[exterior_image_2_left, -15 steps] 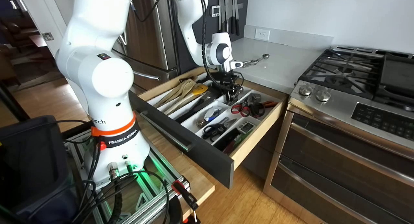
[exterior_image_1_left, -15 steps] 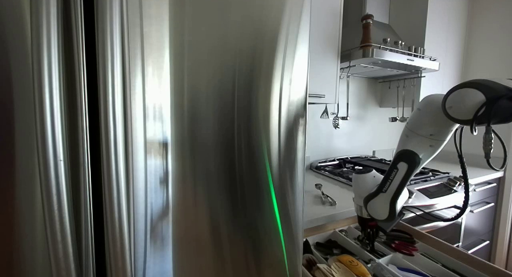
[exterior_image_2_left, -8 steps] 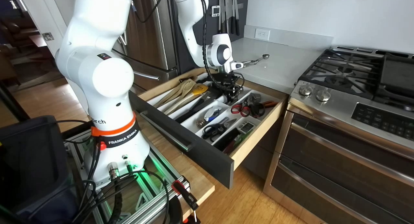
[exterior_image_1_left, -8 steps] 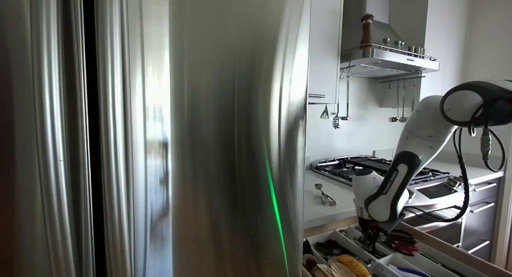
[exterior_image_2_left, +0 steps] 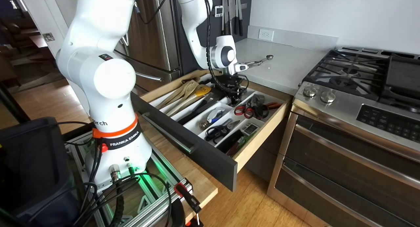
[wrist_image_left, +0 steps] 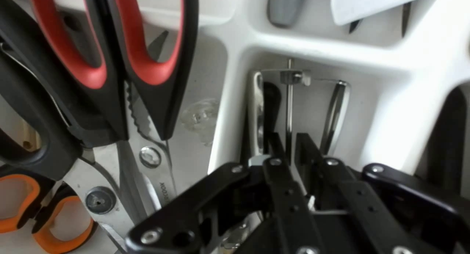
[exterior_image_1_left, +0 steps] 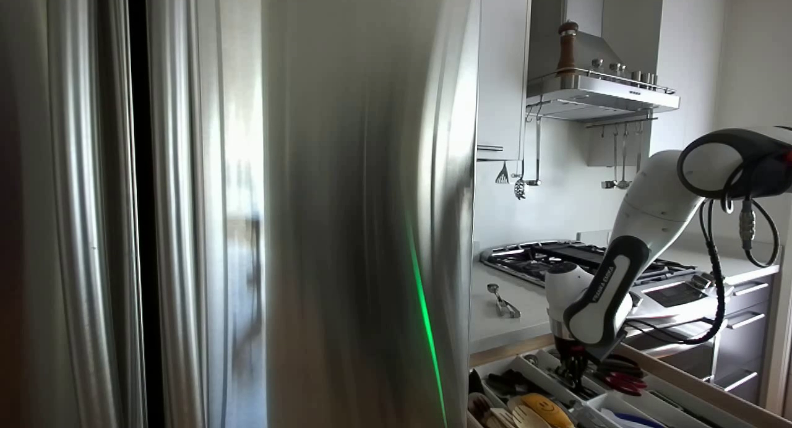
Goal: Put the pair of scissors in the drawer then put an ice cream scoop on the countertop
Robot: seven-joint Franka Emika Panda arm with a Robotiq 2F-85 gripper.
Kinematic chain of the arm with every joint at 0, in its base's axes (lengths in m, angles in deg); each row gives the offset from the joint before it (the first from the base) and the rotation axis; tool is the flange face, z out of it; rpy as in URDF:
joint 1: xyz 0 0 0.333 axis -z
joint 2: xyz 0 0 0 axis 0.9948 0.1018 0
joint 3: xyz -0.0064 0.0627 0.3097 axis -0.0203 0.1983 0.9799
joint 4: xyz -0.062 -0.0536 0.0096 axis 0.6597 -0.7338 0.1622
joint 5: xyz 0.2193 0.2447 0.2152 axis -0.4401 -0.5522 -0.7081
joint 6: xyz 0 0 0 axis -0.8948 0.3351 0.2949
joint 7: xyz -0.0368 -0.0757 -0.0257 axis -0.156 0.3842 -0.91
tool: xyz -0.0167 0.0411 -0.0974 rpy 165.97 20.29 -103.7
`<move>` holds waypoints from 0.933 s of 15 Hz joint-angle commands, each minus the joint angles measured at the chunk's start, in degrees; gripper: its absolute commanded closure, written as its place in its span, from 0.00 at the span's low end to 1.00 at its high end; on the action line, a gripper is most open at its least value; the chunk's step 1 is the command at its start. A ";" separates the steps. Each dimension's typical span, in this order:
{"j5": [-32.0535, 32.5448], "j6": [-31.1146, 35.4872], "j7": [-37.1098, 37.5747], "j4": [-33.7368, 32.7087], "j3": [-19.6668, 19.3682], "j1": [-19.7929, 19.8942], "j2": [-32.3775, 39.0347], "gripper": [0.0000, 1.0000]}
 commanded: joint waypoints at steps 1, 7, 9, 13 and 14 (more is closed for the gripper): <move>1.50 1.02 1.70 -0.87 -0.90 -0.70 1.63 0.82; 2.95 2.09 2.28 -0.95 -1.85 -1.74 2.24 1.00; 2.93 1.78 2.38 -0.80 -1.88 -1.95 1.98 0.99; 2.58 0.58 2.12 -0.26 -1.63 -2.08 0.55 0.99; 2.44 -0.31 1.91 -0.06 -1.51 -2.11 -0.15 0.99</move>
